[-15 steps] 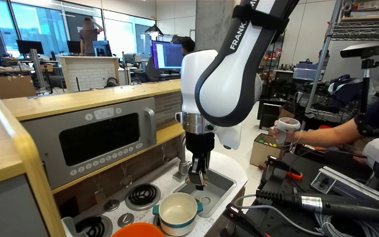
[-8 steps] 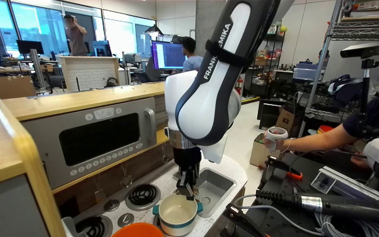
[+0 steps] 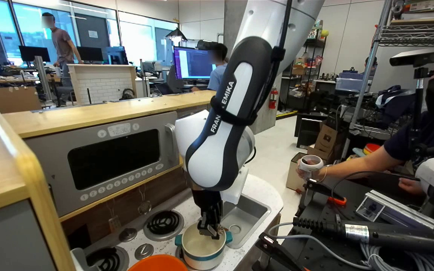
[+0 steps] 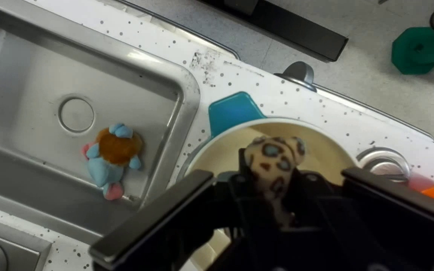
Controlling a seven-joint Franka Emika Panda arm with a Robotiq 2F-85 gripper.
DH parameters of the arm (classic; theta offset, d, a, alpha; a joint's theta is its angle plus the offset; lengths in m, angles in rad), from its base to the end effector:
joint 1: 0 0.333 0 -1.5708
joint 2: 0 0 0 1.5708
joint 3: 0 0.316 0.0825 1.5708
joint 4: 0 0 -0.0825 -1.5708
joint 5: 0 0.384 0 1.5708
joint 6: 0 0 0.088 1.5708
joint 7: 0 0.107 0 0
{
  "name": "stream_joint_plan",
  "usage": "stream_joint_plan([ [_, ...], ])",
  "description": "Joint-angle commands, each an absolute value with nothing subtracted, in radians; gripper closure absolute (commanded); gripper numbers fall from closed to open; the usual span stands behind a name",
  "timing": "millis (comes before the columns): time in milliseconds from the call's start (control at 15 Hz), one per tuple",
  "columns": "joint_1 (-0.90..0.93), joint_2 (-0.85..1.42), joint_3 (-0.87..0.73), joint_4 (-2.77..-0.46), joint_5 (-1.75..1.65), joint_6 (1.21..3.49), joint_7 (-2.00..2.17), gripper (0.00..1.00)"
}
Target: Remove the brown toy from the sink and put it in the white pot
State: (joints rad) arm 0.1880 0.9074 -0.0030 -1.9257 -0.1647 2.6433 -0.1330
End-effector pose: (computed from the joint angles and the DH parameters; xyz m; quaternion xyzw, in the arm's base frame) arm 0.5505 0.1072 0.0000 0.9675 0.2322 -0.0936 0.0360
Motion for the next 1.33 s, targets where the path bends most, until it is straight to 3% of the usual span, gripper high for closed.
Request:
stream_joint_plan([
  [0, 0.229, 0.997, -0.034, -1.807, -0.208, 2.592, -0.081, 0.96],
  [267, 0.259, 1.031, -0.046, -1.763, -0.223, 2.587, -0.067, 0.96],
  [333, 0.265, 1.028, -0.045, -1.761, -0.226, 2.586, -0.062, 0.60],
  [467, 0.268, 1.017, -0.041, -1.766, -0.228, 2.588, -0.062, 0.52],
  [933, 0.226, 0.909, -0.026, -1.882, -0.227, 2.644, -0.102, 0.00],
  [1267, 0.148, 0.706, -0.007, -2.119, -0.221, 2.723, -0.165, 0.00],
])
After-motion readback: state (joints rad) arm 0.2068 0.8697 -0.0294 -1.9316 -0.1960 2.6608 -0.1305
